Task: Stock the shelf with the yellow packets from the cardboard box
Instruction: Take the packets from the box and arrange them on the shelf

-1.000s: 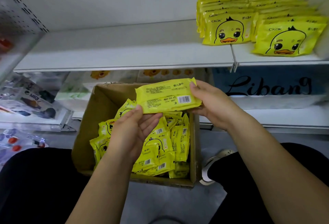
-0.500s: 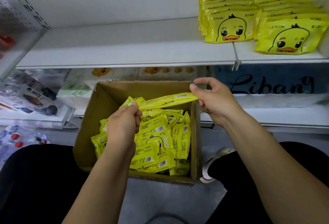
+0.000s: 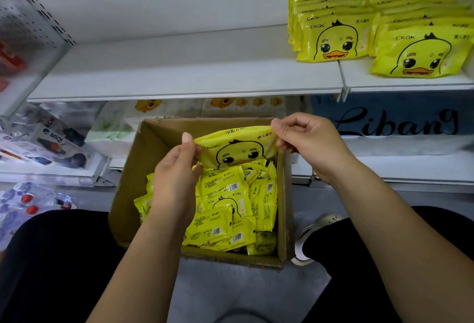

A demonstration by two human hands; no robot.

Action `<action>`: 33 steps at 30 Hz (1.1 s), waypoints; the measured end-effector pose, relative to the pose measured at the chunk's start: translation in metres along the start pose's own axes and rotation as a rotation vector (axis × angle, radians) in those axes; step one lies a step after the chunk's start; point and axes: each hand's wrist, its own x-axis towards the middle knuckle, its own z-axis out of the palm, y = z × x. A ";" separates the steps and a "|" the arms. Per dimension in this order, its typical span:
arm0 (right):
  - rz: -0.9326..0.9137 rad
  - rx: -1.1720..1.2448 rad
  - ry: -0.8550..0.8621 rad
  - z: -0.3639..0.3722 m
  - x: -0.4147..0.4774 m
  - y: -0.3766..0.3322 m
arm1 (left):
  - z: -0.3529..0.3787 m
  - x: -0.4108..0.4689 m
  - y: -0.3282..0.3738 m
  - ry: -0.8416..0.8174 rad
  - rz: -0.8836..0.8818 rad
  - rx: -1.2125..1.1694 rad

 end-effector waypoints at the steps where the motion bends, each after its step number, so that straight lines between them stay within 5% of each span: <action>1: -0.025 -0.040 0.046 -0.001 0.001 0.001 | 0.000 -0.001 -0.003 -0.027 0.005 0.040; 10: 0.087 -0.150 0.153 0.000 0.010 0.010 | 0.004 -0.002 -0.010 -0.035 -0.086 0.047; 15: 0.086 -0.072 0.242 -0.003 0.011 0.004 | 0.019 -0.002 -0.004 -0.254 -0.154 0.077; 24: -0.095 -0.266 0.359 -0.058 0.036 -0.018 | 0.095 0.025 0.031 -0.278 -0.004 0.211; 33: -0.042 -0.646 0.444 -0.120 0.073 -0.015 | 0.197 0.092 0.063 -0.314 0.273 0.413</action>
